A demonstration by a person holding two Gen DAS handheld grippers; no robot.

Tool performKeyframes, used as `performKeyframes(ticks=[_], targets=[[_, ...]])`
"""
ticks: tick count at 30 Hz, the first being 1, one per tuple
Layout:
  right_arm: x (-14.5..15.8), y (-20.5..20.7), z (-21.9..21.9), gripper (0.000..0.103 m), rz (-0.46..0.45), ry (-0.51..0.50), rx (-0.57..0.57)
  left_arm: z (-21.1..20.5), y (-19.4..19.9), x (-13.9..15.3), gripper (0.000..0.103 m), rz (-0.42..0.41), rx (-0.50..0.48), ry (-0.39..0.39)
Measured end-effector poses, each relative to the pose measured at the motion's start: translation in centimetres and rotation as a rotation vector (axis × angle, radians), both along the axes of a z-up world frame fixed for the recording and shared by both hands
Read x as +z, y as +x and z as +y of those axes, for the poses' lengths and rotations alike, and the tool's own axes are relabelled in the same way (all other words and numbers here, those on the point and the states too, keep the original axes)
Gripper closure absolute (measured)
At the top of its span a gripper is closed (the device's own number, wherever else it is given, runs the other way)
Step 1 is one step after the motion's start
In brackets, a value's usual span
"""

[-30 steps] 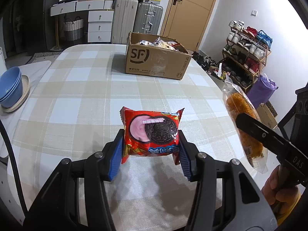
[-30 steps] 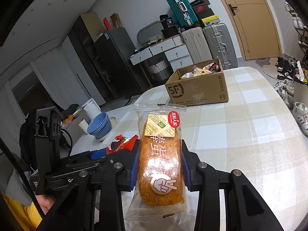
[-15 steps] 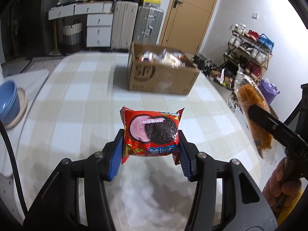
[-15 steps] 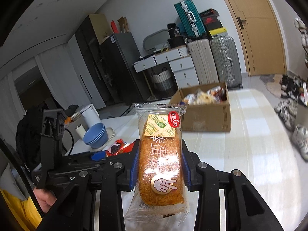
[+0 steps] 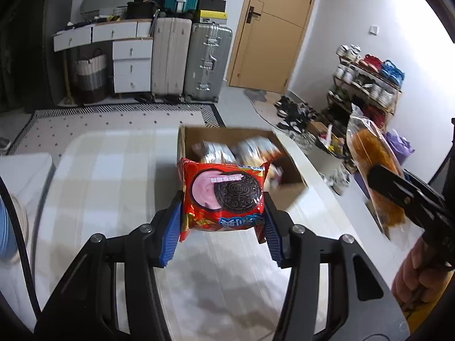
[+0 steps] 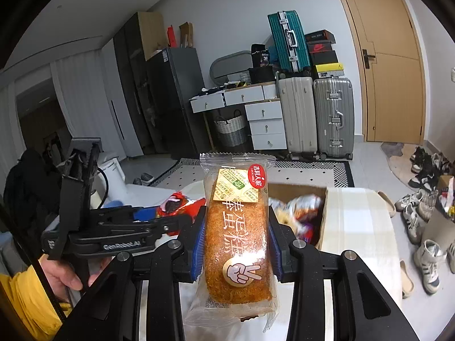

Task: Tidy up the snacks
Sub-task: 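Lift both items and carry them over the cardboard box, then lower both items into the box and open both tools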

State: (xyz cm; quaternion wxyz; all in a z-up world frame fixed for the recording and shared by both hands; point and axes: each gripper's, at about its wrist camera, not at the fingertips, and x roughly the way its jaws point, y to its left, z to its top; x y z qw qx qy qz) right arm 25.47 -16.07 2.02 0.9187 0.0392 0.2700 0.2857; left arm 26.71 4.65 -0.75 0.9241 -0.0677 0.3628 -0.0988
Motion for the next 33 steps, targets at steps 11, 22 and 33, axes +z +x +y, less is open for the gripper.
performKeyframes(ticks=[11,22,33], targets=[[-2.0,13.3,-0.1,0.066,0.162,0.029,-0.074,-2.4,14.8,-1.7,0.055,0.108,-0.039,0.047],[-6.4,18.8,0.7,0.066,0.214,-0.041,-0.064,-4.1,22.1,-5.6,0.055,0.146,-0.043,0.112],[-9.1,19.4,1.7,0.066,0.215,-0.105,-0.056,-4.8,23.4,-7.8,0.055,0.15,-0.054,0.129]])
